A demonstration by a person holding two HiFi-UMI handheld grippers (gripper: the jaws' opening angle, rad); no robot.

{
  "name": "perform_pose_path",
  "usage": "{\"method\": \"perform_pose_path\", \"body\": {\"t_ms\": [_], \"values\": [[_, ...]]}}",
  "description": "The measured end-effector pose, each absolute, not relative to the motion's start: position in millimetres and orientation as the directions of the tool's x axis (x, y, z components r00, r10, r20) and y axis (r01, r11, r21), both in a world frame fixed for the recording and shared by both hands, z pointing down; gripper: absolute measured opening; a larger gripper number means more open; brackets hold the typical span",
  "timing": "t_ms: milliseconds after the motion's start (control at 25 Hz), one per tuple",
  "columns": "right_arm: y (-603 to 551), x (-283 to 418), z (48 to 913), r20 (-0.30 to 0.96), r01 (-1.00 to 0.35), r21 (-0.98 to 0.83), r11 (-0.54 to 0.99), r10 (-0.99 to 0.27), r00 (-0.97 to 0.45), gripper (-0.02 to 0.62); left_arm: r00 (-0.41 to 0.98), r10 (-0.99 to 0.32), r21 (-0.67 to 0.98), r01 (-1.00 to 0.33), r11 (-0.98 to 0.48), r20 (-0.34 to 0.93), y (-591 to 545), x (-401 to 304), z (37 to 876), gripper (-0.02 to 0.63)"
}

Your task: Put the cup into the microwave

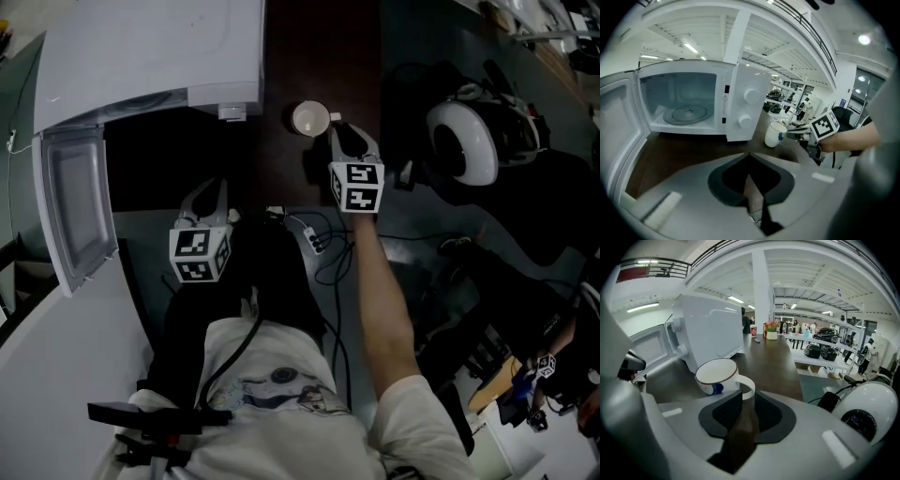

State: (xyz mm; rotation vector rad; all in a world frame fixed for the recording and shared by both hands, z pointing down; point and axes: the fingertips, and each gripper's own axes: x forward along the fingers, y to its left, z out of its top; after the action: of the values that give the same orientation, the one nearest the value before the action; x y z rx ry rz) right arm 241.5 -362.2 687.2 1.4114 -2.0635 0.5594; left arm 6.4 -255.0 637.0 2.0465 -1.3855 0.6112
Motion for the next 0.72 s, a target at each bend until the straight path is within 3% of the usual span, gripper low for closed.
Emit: {"method": "perform_pose_path", "body": {"t_ms": [400, 520, 600, 720], "values": [[-387.5, 241.1, 699.5, 0.640, -0.926, -0.008, 0.377, -0.710, -0.294, 0.120, 0.332, -0.641, 0.199, -0.941, -0.272, 0.692, -239.7, -9.1, 644.5, -0.002], [-391.5, 237.3, 697.5, 0.630, -0.912, 0.030, 0.410, -0.716, -0.302, 0.101, 0.326, -0.635, 0.196, -0.943, -0.268, 0.701, -235.7, -13.4, 646.5, -0.003], [-391.7, 232.4, 696.9, 0.627, -0.898, 0.057, 0.436, -0.716, -0.308, 0.052, 0.323, -0.631, 0.194, -0.944, -0.267, 0.705, -233.5, -15.5, 648.0, -0.003], [-391.3, 231.3, 698.7, 0.619, -0.905, 0.051, 0.421, -0.725, -0.302, 0.048, 0.321, -0.629, 0.192, -0.945, -0.265, 0.708, -231.3, -18.0, 649.4, -0.002]]}}
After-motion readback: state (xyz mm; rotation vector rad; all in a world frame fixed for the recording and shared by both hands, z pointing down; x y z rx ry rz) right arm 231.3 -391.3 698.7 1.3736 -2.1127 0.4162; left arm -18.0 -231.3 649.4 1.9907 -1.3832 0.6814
